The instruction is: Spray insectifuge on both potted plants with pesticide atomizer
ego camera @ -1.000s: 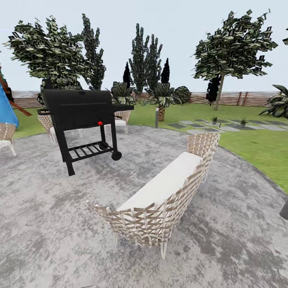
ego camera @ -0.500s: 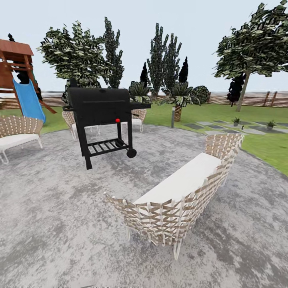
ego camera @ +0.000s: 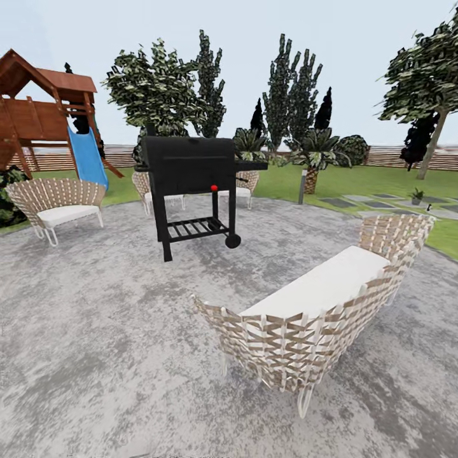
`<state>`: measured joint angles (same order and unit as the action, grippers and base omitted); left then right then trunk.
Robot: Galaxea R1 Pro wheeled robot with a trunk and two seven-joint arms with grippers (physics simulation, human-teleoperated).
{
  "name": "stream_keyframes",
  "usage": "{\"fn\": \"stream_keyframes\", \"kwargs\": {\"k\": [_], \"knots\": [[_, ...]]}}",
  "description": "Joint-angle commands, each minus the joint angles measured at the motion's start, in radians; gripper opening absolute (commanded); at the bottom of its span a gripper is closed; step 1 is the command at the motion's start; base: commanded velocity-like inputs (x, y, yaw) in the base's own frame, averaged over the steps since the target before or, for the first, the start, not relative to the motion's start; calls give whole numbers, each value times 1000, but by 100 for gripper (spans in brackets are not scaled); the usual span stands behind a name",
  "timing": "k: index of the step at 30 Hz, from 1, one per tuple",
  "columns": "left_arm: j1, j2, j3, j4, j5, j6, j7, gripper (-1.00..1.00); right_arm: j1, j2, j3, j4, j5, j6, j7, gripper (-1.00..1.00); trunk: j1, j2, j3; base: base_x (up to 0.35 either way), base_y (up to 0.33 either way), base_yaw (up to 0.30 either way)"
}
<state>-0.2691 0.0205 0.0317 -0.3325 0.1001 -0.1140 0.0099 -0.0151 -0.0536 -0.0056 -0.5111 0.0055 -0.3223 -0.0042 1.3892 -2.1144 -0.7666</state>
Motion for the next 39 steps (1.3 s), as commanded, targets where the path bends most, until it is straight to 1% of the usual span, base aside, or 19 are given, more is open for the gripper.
{"fn": "stream_keyframes", "kwargs": {"k": [1,12,20,26,33,39], "knots": [[-1,0,-2,1,10,-3,1,100,0,0,-1,0,1,-3,0,100,4,-8,-4,0,0,274],[-1,0,-2,1,10,-4,1,100,0,0,-1,0,1,-3,0,100,46,-85,-40,0,0,274],[-1,-2,-4,1,10,-1,-2,100,0,1,-1,0,1,-2,0,100,77,-141,-71,0,0,269],[-1,0,-4,1,11,-1,-14,100,0,1,1,0,1,-1,1,100,100,-183,-97,0,0,188],[-1,-1,-8,0,5,-14,-14,100,0,1,1,0,1,-1,1,100,100,-183,-106,0,0,175],[-1,0,-2,-6,15,-18,-17,100,0,1,5,1,1,-1,1,100,100,-183,-114,0,0,173]]}}
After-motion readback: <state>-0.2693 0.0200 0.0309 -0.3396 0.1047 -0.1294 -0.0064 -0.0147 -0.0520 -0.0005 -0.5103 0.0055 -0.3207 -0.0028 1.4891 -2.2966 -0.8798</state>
